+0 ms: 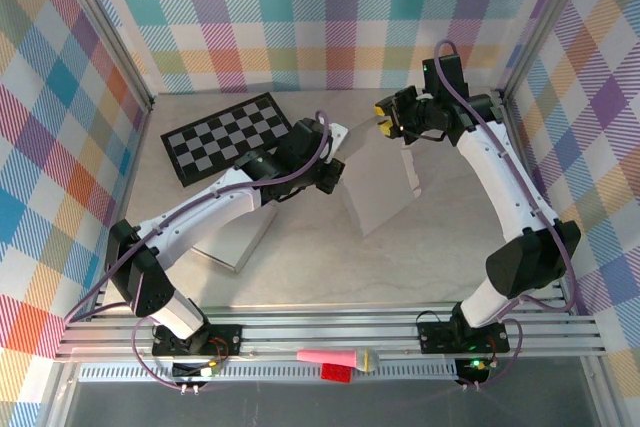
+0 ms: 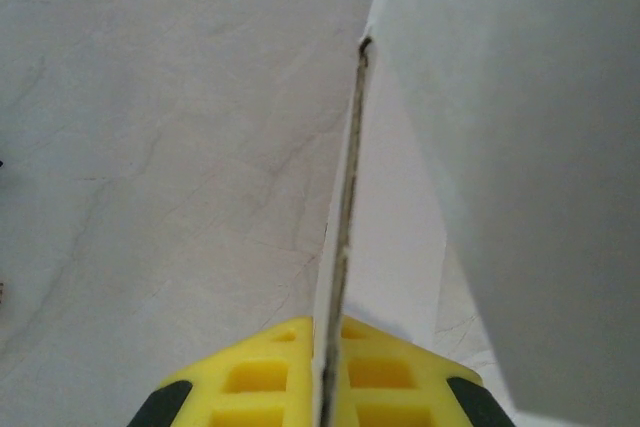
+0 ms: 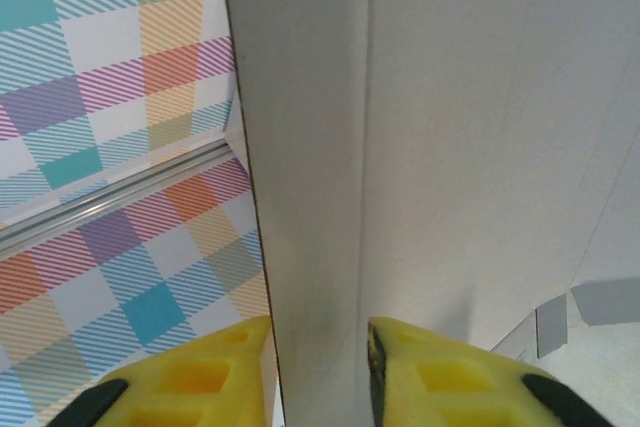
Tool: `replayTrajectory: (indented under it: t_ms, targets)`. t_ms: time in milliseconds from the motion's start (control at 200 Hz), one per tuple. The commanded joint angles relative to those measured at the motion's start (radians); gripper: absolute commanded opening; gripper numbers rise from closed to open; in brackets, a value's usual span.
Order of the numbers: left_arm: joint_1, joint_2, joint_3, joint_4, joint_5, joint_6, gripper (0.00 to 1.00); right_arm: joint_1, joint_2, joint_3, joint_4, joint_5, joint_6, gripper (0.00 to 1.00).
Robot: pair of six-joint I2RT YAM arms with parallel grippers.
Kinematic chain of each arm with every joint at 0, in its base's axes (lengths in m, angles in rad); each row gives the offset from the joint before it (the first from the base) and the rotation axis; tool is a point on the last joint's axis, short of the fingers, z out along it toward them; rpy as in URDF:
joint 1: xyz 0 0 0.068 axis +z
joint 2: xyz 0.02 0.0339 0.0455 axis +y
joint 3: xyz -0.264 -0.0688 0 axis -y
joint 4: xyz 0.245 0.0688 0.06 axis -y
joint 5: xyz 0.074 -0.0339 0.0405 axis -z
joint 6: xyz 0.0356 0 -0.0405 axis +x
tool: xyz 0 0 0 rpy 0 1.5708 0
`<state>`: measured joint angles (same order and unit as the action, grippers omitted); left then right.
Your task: Fold the paper box
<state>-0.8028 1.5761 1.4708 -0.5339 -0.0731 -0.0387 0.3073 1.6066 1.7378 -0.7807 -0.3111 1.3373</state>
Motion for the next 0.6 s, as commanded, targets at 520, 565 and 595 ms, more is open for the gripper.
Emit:
replayTrajectory:
  t_ms: [520,565,595]
  targets:
    - [-0.009,-0.032,-0.003,-0.011,-0.018,0.017,0.0,0.004,-0.005,-0.037,-0.027,-0.01,-0.025,0.13]
    - [-0.009,-0.034,-0.006,-0.008,-0.017,0.02,0.0,0.004,-0.009,-0.048,-0.017,-0.01,-0.023,0.13]
    - [-0.01,-0.036,-0.007,-0.008,-0.018,0.019,0.0,0.005,-0.012,-0.054,-0.012,-0.01,-0.021,0.13]
